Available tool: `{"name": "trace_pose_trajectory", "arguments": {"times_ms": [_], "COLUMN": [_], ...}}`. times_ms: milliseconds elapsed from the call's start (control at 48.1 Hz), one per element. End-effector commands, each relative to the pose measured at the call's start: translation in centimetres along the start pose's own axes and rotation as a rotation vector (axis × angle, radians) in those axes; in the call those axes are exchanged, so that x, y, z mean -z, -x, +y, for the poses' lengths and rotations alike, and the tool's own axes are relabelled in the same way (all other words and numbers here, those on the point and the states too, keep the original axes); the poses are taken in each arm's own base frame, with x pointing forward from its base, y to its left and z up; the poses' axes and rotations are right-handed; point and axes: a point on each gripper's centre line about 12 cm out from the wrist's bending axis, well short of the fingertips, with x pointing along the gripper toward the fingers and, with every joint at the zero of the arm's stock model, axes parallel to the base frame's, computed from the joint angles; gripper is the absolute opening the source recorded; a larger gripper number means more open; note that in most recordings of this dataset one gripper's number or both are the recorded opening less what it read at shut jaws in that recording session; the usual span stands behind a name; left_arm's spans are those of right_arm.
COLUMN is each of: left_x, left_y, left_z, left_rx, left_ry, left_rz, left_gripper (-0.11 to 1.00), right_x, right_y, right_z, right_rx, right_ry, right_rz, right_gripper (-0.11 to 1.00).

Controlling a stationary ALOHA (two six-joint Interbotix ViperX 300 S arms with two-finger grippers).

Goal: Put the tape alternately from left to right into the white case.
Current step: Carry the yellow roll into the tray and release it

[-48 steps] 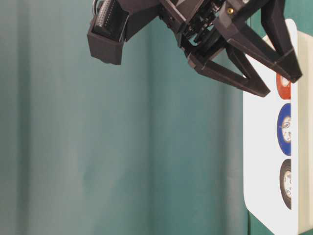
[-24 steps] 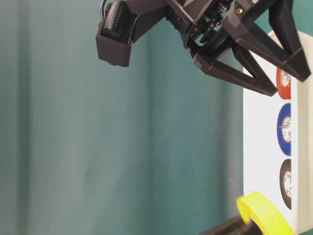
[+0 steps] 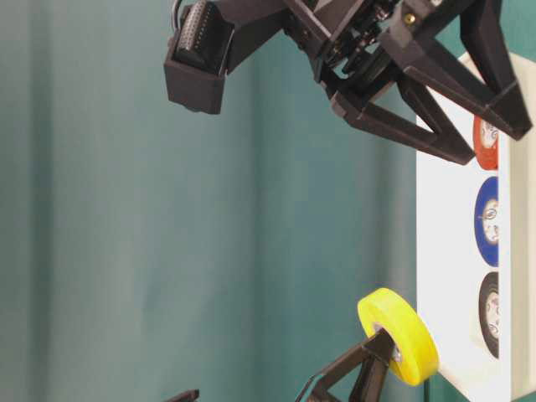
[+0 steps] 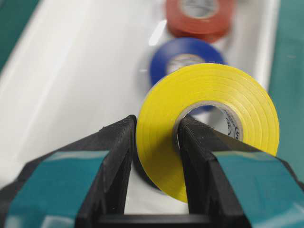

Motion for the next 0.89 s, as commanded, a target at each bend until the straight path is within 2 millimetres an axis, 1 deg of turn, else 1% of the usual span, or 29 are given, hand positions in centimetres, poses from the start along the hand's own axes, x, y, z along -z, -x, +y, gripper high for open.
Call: {"name": "trace_pose_trajectory", "arguments": {"times_ms": [0, 229, 416, 603, 873], "left_x": [-1.3, -1.0, -0.7, -0.3, 0.0], "left_y": [-0.4, -2.3, -4.0, -5.1, -5.1], "left_z": [1.2, 3.9, 5.2, 5.8, 6.1], "left_rx": [-0.035, -0.102, -0.128, -0.137, -0.145], "left_ry": [0.015, 0.05, 0.067, 0.075, 0.089], "left_rz": [-0.037, -0.016, 0.005, 0.026, 0.038], "left_gripper": [0.27, 0.27, 0.27, 0.27, 0.28], "right_x": [-0.7, -0.7, -0.6, -0.6, -0.7], "right_y": [0.2, 0.2, 0.2, 0.2, 0.2], "right_z": [0.1, 0.1, 0.1, 0.1, 0.1], "right_rx": [-0.004, -0.004, -0.002, -0.002, -0.003], "right_ry": [0.002, 0.003, 0.0, 0.0, 0.0], "right_rz": [-0.025, -0.023, -0.021, -0.02, -0.024], "right_gripper": [0.85, 0.85, 0.85, 0.85, 0.85]}}
